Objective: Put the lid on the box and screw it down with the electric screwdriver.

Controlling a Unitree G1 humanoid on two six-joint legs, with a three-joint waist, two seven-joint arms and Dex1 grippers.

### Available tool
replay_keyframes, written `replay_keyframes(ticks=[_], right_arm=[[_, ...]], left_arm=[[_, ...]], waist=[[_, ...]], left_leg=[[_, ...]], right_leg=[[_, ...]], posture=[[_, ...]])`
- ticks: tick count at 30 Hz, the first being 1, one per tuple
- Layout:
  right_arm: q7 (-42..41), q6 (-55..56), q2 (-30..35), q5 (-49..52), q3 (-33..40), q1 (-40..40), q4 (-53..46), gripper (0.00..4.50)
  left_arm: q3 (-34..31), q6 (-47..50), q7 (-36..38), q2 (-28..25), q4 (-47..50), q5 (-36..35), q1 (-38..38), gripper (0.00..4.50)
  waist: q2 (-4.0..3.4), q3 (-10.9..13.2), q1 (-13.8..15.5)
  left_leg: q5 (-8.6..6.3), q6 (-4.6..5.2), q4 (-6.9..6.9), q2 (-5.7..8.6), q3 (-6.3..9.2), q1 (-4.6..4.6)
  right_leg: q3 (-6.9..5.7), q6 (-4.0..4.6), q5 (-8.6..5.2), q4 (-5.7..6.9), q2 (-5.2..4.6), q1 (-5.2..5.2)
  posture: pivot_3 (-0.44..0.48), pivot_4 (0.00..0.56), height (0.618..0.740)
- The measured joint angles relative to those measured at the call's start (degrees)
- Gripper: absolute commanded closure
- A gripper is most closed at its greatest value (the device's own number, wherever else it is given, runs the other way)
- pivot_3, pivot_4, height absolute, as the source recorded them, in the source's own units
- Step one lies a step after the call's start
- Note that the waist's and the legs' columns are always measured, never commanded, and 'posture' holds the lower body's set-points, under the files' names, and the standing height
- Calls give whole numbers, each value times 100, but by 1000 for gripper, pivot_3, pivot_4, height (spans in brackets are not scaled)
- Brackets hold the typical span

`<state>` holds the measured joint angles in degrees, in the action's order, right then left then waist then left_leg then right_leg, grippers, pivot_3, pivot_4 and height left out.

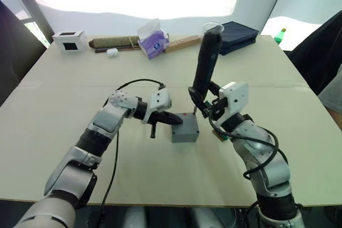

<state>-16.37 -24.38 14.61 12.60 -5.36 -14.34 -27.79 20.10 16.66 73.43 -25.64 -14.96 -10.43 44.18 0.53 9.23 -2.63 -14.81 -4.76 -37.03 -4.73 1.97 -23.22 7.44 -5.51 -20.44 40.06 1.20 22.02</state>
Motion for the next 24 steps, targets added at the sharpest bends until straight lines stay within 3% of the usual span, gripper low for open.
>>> replay_keyframes(ticks=[8,24], right_arm=[[-56,56,-3,-40,-12,20,95,2387],[-221,85,56,-38,41,-36,73,2387]], left_arm=[[8,21,7,-1,-11,52,-26,4500],[6,4,-20,30,-11,67,-30,4500]], waist=[[4,-3,5],[3,-3,7]], left_leg=[[-25,42,13,-1,0,78],[-32,53,15,-2,0,82]], right_leg=[[0,4,-4,-38,0,-88],[0,4,-4,-63,1,-103]], posture=[[0,150,740],[0,150,740]])
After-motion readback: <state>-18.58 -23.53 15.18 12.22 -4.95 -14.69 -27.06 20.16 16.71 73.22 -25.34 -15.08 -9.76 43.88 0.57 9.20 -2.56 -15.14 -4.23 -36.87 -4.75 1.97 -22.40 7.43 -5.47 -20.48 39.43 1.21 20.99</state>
